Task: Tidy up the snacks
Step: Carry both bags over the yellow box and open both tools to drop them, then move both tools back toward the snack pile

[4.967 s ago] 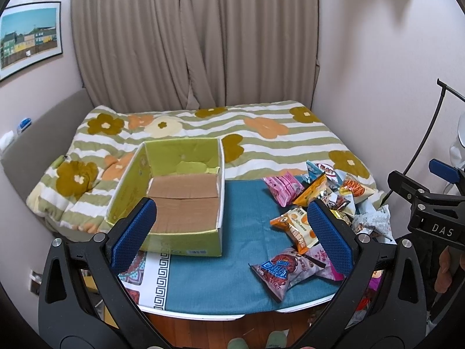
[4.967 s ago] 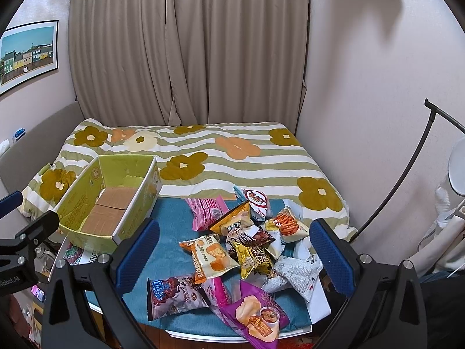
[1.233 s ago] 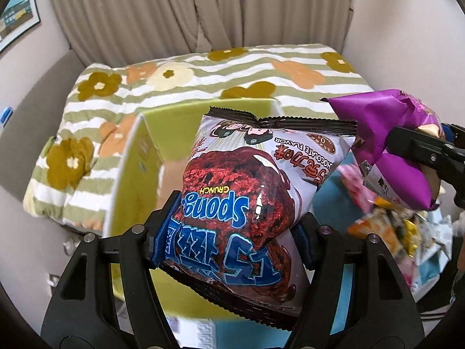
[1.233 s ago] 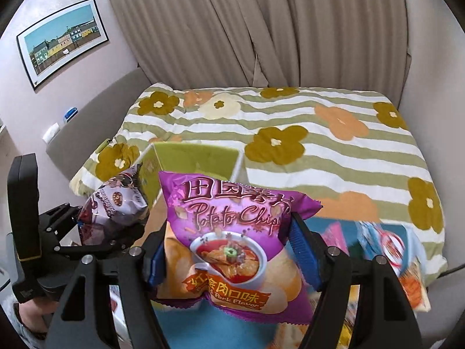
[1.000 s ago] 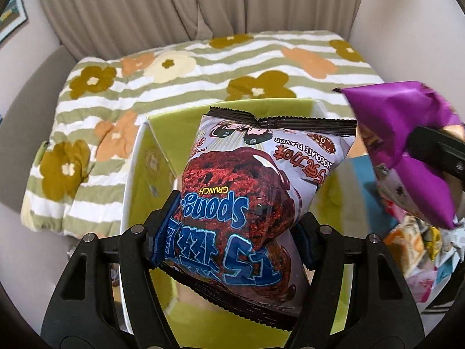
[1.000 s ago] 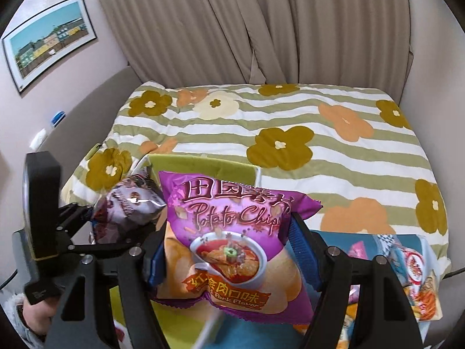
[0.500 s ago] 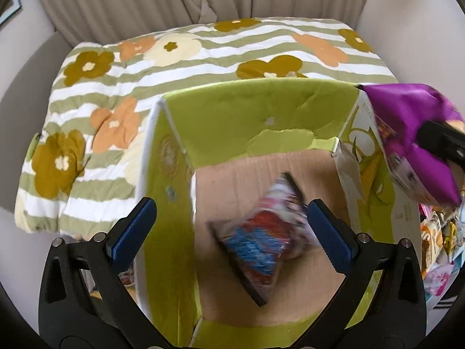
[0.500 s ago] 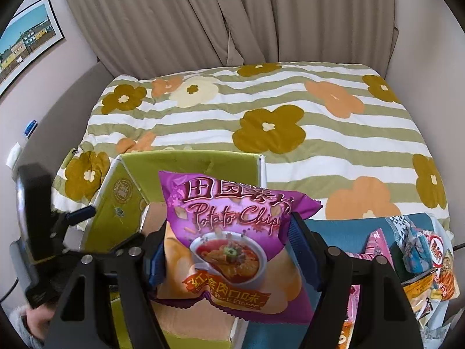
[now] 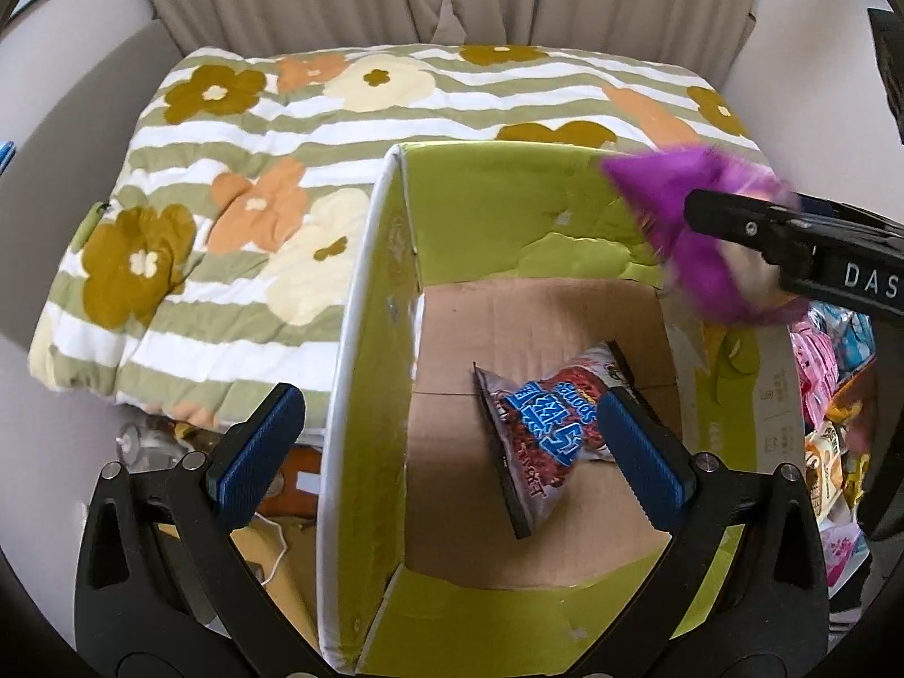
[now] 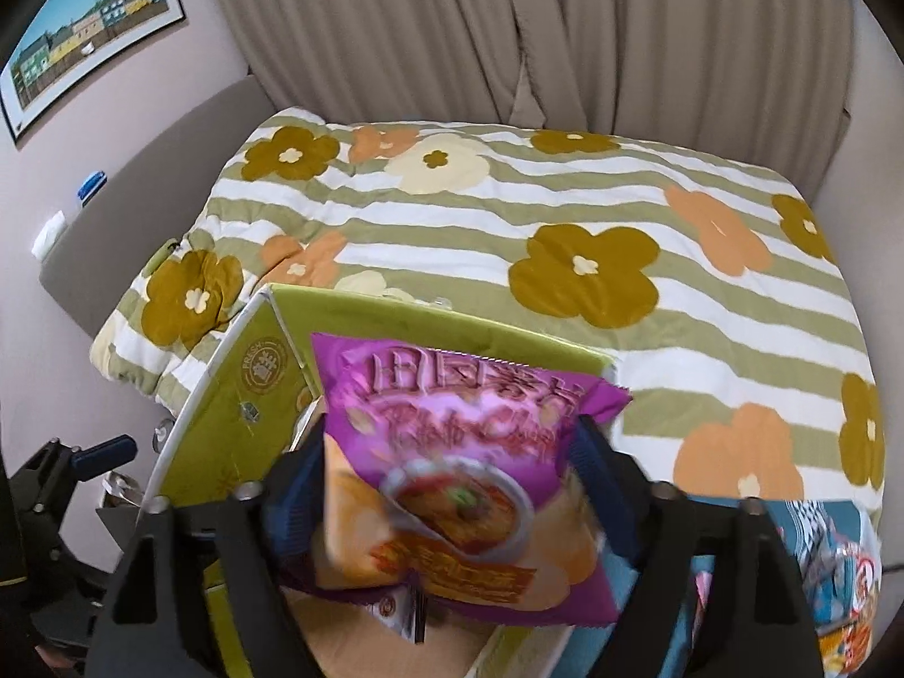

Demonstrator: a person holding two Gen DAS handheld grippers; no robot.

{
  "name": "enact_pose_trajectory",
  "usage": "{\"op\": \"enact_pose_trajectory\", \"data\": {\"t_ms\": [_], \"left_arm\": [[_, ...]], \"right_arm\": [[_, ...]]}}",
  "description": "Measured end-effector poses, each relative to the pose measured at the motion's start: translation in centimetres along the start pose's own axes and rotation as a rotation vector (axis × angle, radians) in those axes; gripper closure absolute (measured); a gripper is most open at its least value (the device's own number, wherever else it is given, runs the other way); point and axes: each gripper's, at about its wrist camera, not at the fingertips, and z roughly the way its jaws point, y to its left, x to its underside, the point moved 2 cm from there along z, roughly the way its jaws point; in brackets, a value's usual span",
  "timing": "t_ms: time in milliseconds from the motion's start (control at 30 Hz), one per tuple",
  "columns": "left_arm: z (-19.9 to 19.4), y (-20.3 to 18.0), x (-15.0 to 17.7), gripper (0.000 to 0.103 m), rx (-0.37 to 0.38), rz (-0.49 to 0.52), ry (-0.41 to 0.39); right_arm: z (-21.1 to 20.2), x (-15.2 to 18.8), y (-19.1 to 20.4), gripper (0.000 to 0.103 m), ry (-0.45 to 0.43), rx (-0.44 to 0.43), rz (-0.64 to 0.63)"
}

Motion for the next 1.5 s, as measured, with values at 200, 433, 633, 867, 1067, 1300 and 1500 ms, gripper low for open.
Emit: {"op": "enact_pose_trajectory", "data": {"t_ms": [200,433,633,867,1067,1300,1500], "left_arm": [[0.6,0.3,0.5,0.001,0.009,0.006,0.013],[0.4,0.3,0.3,0.001,0.033,0.022,-0.001],[-1.4,0.0,0.1,0.001,0.034,0.032,-0.027],[-6.2,-1.4,1.0,0.001,0.007,0.019,-0.089],[-10.7,-4.8,3.1,0.001,-0.009,-0.003,-0.152],[-14.5,-12.2,6.7,0.001,0.04,-0.021,-0.194],[-15.7,-19.7,9.9,0.001,0.096,0.013,-0.189]], "right_arm": [[0.7,0.9,0.4,0.0,0.013,0.014,-0.023],[-0.4,1.7,0.1,0.0,0.022,0.034,0.003],[-2.7,1.9,0.3,0.0,-0.016,0.057,0.016],[-7.5,2.4,0.3,0.0,-0.08,0.063,0.009],[-13.6,4.7,-1.7,0.0,-0.148,0.031,0.011],[-20.2,9.6,-6.6,0.0,-0.187,0.064,-0.003],[-25.1,14.6,-11.9,0.0,-0.188,0.129,0.005]]}}
